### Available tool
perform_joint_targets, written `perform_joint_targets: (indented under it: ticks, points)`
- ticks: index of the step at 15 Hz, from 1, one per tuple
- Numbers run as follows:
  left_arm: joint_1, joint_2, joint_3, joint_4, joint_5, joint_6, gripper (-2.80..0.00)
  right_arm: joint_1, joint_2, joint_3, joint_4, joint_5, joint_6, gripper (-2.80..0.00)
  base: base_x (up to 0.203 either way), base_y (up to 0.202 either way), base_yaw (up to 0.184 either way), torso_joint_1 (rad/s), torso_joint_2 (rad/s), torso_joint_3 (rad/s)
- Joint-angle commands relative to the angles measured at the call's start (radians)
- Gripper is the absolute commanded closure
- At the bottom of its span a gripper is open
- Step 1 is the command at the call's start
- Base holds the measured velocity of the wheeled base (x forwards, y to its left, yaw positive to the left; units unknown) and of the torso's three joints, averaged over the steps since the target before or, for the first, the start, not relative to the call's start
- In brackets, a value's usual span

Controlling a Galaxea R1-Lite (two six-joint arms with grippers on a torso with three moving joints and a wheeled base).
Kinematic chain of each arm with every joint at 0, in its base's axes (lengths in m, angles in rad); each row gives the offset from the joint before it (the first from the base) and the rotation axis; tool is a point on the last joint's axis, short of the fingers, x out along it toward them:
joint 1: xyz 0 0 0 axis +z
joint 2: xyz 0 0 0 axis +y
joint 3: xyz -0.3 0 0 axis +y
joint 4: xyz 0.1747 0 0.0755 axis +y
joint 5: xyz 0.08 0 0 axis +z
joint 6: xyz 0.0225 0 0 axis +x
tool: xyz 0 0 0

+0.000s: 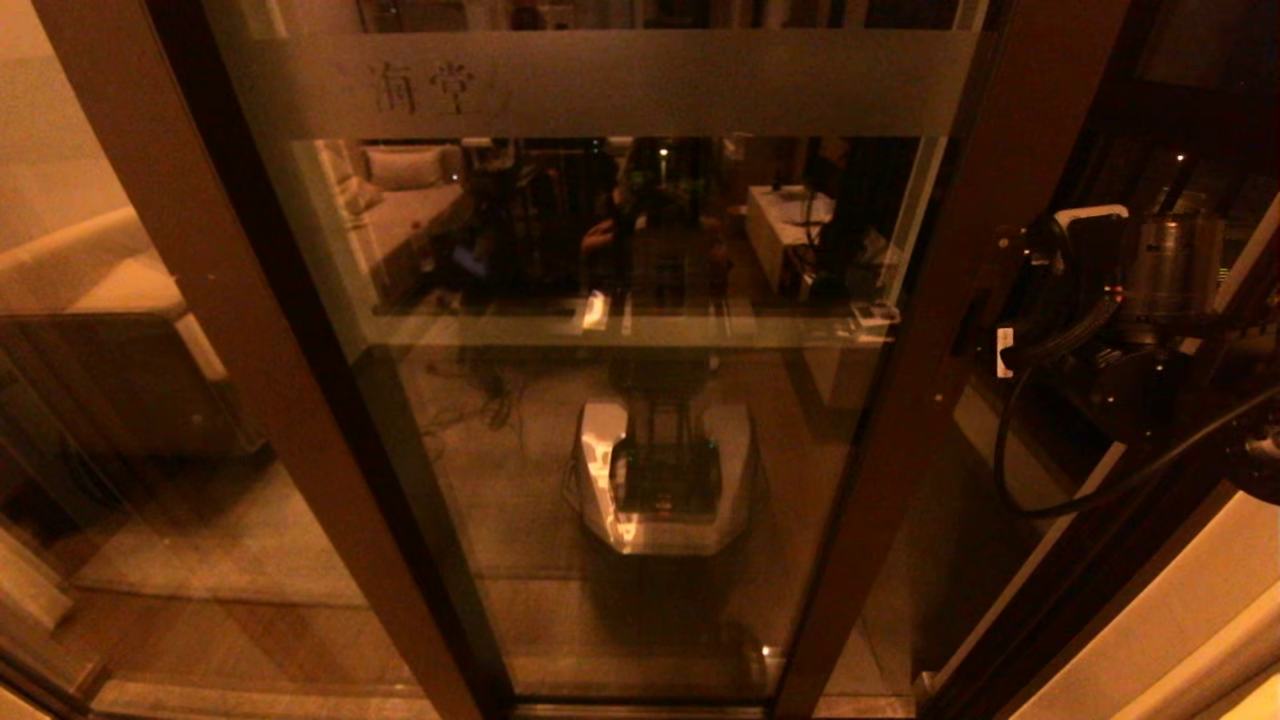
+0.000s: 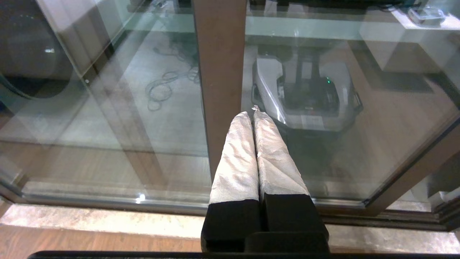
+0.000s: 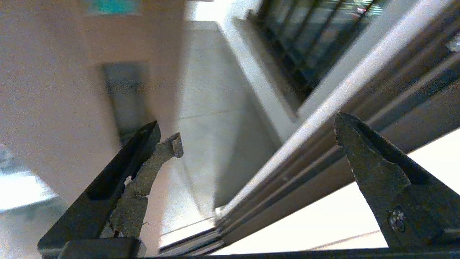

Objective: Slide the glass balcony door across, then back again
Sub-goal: Close the slid door

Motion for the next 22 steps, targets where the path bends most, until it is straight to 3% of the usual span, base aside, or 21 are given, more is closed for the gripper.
perform_joint_targets:
  ticks: [1,7,13,22]
  points:
    - [0.000,0.000,0.000,0.001,0.001,-0.001,0.00,-0.011,0.011,-0.001,-0.005,-0.003,-0.007,-2.80,0.000,0.000,0.000,0.000,0.00,0.000]
    - [0.000,0.000,0.000,-0.001,-0.001,-0.002,0.00,-0.041,0.009,-0.011,-0.003,-0.003,-0.016,-2.80,0.000,0.000,0.000,0.000,0.00,0.000]
    - [0.000,0.000,0.000,0.001,0.001,0.000,0.00,0.034,-0.092,0.033,0.037,0.009,-0.025,-2.80,0.000,0.000,0.000,0.000,0.00,0.000]
    - [0.000,0.000,0.000,0.001,0.000,0.000,0.00,0.012,0.003,0.004,0.022,0.009,-0.006,-2.80,0.000,0.000,0.000,0.000,0.00,0.000]
